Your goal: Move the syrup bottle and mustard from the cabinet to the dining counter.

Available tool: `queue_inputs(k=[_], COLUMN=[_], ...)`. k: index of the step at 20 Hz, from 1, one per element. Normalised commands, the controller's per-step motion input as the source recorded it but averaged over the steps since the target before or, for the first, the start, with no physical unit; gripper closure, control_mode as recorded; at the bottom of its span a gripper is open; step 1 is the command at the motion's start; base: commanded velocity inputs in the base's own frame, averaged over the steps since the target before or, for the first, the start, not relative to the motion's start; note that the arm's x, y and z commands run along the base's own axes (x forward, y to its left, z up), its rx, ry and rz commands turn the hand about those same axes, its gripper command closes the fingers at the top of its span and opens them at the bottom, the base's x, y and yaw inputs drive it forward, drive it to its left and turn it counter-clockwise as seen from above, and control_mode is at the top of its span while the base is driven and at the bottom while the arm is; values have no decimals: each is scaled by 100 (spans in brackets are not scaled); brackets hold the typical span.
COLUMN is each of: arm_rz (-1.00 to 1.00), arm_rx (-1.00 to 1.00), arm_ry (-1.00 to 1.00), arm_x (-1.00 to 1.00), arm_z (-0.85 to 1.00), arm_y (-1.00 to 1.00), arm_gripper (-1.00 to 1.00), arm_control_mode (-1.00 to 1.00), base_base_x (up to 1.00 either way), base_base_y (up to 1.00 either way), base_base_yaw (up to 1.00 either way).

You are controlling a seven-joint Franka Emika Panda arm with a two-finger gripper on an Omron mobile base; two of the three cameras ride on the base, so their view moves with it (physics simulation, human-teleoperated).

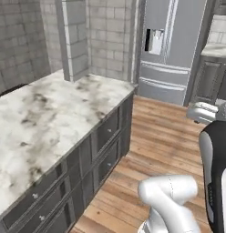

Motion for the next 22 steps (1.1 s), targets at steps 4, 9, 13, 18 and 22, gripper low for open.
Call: queue_inputs(k=[4, 9, 13, 18, 22], arm_rz=[0, 0, 0, 0, 0], arm_rx=[0, 0, 0, 0, 0], arm_ry=[0, 0, 0, 0, 0], arm_x=[0, 0, 0, 0, 0], arm_z=[0, 0, 0, 0, 0], arm_y=[0, 0, 0, 0, 0], arm_gripper=[-100, -100, -100, -100, -100], arm_control_mode=[100, 100, 100, 100, 100], base_base_x=[0, 5, 40, 99, 100], base_base_y=[-12, -22, -12, 24, 52], base_base_yaw=[-100, -95, -82, -56, -45])
